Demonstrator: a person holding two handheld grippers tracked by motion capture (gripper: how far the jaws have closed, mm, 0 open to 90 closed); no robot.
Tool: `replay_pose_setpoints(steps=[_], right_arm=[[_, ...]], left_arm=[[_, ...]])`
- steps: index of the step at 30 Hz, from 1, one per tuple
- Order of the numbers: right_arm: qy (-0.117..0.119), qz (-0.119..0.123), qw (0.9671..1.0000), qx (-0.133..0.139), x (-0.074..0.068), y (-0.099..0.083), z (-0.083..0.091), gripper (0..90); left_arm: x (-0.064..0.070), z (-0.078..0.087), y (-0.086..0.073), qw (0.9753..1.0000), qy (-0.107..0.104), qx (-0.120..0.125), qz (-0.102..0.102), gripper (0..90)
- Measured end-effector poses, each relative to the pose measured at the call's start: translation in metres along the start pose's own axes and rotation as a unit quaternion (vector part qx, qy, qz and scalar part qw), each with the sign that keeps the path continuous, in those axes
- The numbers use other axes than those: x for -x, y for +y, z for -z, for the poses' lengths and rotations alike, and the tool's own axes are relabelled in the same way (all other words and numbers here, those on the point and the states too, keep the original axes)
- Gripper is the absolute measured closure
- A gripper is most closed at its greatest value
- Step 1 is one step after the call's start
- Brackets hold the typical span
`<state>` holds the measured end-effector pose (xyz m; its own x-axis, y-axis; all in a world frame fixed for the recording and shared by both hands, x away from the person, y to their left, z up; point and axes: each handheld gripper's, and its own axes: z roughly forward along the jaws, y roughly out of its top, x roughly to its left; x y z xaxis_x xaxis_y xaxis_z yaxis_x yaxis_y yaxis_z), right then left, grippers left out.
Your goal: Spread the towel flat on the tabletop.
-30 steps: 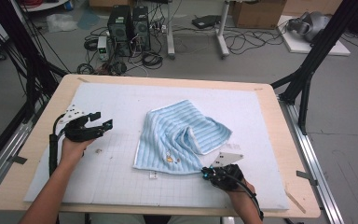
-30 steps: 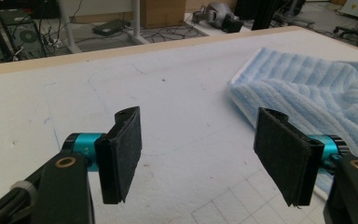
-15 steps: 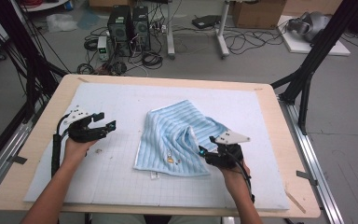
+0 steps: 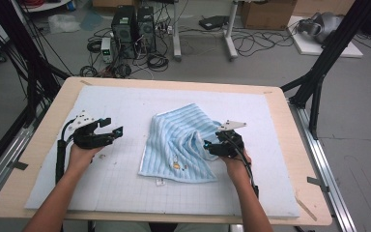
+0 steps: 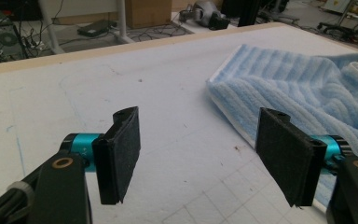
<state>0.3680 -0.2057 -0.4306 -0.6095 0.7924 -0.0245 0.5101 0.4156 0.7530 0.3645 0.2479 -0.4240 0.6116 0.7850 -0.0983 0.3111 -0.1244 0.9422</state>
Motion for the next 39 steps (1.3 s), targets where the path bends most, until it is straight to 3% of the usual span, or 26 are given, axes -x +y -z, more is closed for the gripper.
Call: replay_pose_setpoints(steps=[4, 6, 8, 10, 11, 14, 17, 19, 22, 24, 25, 27, 33, 39], right_arm=[[-0.003, 0.01, 0.9994, -0.034, 0.002, -0.001, -0.018, 44.6], [0.008, -0.004, 0.9996, -0.027, 0.006, 0.0, -0.021, 50.5], [0.018, -0.002, 0.9994, -0.029, 0.008, 0.003, -0.023, 66.7], [0.017, 0.015, 0.999, -0.037, 0.008, 0.008, -0.025, 83.2], [0.008, 0.032, 0.9985, -0.044, 0.008, 0.011, -0.026, 84.3], [-0.021, 0.052, 0.9967, -0.058, 0.009, 0.02, -0.033, 85.5], [-0.047, 0.029, 0.997, -0.054, 0.018, 0.024, -0.04, 85.7], [-0.077, 0.018, 0.9958, -0.047, 0.025, 0.024, -0.043, 85.9], [-0.143, -0.02, 0.9887, -0.042, 0.042, 0.026, -0.042, 86.2], [-0.16, -0.056, 0.9849, -0.033, 0.056, 0.027, -0.039, 86.1], [-0.159, -0.071, 0.9841, -0.034, 0.061, 0.027, -0.038, 85.7], [-0.153, -0.079, 0.9849, -0.015, 0.064, 0.027, -0.034, 82.4], [-0.111, -0.086, 0.9896, 0.033, 0.058, 0.023, -0.015, 62.1], [-0.065, -0.058, 0.9944, 0.059, 0.04, 0.012, 0.018, 52.8]], left_arm=[[0.004, -0.004, -0.002, 1.0, -0.006, -0.006, -0.003, 31.5], [0.006, -0.006, -0.002, 0.9999, -0.008, -0.009, -0.005, 31.6], [0.007, -0.007, -0.003, 0.9999, -0.01, -0.012, -0.006, 31.7], [0.007, -0.008, -0.004, 0.9998, -0.011, -0.014, -0.005, 31.7], [0.008, -0.008, -0.004, 0.9998, -0.011, -0.014, -0.004, 31.7], [0.008, -0.008, -0.004, 0.9998, -0.011, -0.014, -0.005, 31.8], [0.007, -0.008, -0.004, 0.9998, -0.011, -0.015, -0.003, 32.0], [0.008, -0.007, -0.004, 0.9998, -0.011, -0.015, -0.002, 32.0], [0.009, -0.007, -0.006, 0.9998, -0.012, -0.017, 0.0, 32.1], [0.01, -0.008, -0.007, 0.9996, -0.015, -0.022, -0.001, 32.2], [0.01, -0.009, -0.007, 0.9996, -0.017, -0.023, -0.001, 32.2], [0.01, -0.01, -0.007, 0.9996, -0.017, -0.024, 0.001, 32.3], [0.012, -0.013, -0.008, 0.9993, -0.02, -0.031, 0.004, 32.4], [0.012, -0.02, -0.004, 0.9992, -0.017, -0.034, 0.013, 34.4]])
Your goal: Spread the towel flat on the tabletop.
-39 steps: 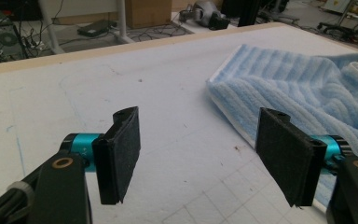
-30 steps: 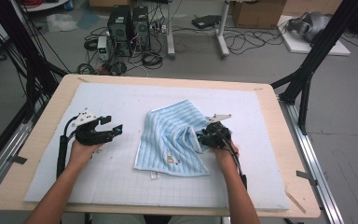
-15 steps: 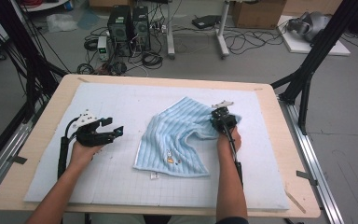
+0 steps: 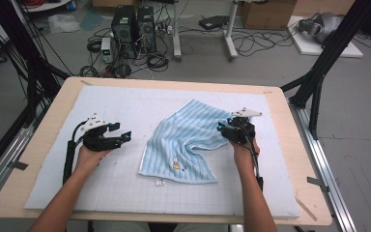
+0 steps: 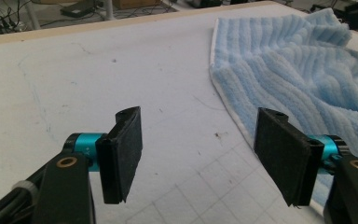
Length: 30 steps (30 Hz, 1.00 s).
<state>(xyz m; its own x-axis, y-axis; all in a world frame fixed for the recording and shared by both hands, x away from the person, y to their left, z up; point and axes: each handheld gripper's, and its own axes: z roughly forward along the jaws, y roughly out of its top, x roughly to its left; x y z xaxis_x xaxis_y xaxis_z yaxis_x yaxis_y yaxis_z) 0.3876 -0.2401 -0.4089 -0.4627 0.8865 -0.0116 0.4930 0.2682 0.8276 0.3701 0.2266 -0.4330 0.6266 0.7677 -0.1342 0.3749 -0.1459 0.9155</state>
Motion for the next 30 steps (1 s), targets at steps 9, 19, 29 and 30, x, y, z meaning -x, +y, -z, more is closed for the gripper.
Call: replay_pose_setpoints(steps=[9, 19, 29, 30], right_arm=[[0.053, 0.03, 0.998, 0.017, -0.02, -0.027, 0.038, 46.1], [0.053, 0.023, 0.9982, 0.018, -0.015, -0.032, 0.046, 43.0], [0.05, 0.016, 0.9985, 0.019, -0.012, -0.037, 0.049, 41.8], [0.05, 0.018, 0.9984, 0.02, -0.012, -0.037, 0.049, 41.6]], left_arm=[[0.009, -0.041, 0.01, 0.999, -0.021, -0.035, 0.018, 45.4], [0.03, -0.098, 0.025, 0.9965, -0.024, -0.08, 0.009, 37.6], [0.057, -0.127, 0.026, 0.9878, -0.023, -0.136, -0.072, 53.0], [0.057, -0.127, 0.026, 0.987, -0.018, -0.138, -0.081, 57.7]])
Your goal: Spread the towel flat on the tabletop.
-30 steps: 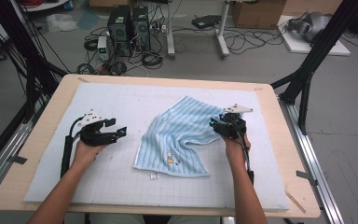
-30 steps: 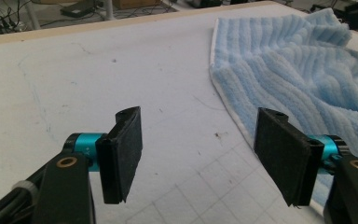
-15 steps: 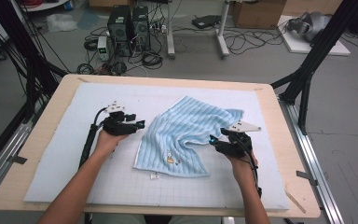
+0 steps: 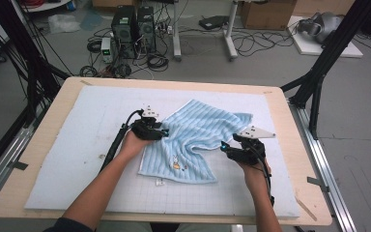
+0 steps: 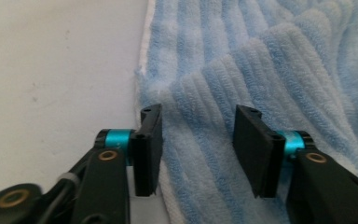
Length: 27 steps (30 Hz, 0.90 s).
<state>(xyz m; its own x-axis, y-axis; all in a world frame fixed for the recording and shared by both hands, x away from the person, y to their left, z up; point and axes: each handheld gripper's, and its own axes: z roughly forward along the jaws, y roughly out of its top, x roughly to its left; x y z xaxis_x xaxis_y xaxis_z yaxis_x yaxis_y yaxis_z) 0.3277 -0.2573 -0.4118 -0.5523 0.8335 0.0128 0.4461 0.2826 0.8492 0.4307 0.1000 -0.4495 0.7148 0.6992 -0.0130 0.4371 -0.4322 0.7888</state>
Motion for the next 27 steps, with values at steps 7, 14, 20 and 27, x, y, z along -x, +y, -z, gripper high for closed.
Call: replay_pose_setpoints(steps=[7, 14, 20, 27], right_arm=[[0.005, 0.004, 0.9999, -0.01, -0.005, -0.001, -0.005, 41.1], [0.009, 0.01, 0.9995, -0.03, -0.011, -0.005, -0.018, 40.7], [0.012, 0.011, 0.9992, -0.036, -0.014, -0.005, -0.023, 40.6], [0.022, 0.008, 0.999, -0.039, -0.022, -0.004, -0.031, 41.1]], left_arm=[[-0.014, 0.008, -0.004, 0.9995, 0.009, 0.002, 0.031, 85.7], [-0.043, 0.032, -0.02, 0.9946, 0.04, 0.025, 0.092, 86.0], [-0.068, 0.056, -0.039, 0.9879, 0.075, 0.039, 0.13, 86.0], [-0.085, 0.079, -0.059, 0.9814, 0.102, 0.053, 0.153, 86.0]])
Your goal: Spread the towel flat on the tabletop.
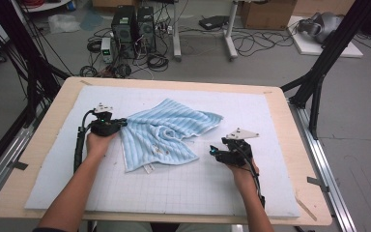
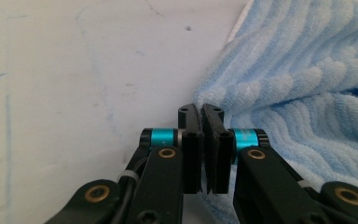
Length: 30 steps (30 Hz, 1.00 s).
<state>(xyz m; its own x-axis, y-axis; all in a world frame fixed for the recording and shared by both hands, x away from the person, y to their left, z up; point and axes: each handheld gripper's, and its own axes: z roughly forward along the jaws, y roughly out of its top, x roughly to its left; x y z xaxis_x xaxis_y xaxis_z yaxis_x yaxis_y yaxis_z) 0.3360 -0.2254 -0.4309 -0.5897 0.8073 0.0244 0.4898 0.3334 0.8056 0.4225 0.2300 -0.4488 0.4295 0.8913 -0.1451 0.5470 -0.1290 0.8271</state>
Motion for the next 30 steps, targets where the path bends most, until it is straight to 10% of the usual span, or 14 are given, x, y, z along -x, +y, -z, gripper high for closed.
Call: replay_pose_setpoints(steps=[5, 11, 17, 30], right_arm=[[0.019, 0.017, 0.9997, -0.004, -0.015, 0.005, -0.012, 45.8], [0.058, 0.033, 0.9977, -0.012, -0.036, 0.013, -0.034, 57.0], [0.084, 0.05, 0.9943, -0.043, -0.051, 0.014, -0.052, 75.2], [0.09, 0.061, 0.9899, -0.092, -0.041, -0.01, -0.002, 87.6]], left_arm=[[0.0, 0.006, -0.003, 0.9998, -0.013, 0.013, -0.002, 81.4], [0.002, 0.011, -0.007, 0.9991, -0.037, 0.022, 0.008, 47.9], [0.003, 0.021, -0.013, 0.9988, -0.039, 0.03, 0.004, 43.7], [0.01, 0.043, -0.018, 0.9966, -0.066, 0.047, -0.014, 42.3]])
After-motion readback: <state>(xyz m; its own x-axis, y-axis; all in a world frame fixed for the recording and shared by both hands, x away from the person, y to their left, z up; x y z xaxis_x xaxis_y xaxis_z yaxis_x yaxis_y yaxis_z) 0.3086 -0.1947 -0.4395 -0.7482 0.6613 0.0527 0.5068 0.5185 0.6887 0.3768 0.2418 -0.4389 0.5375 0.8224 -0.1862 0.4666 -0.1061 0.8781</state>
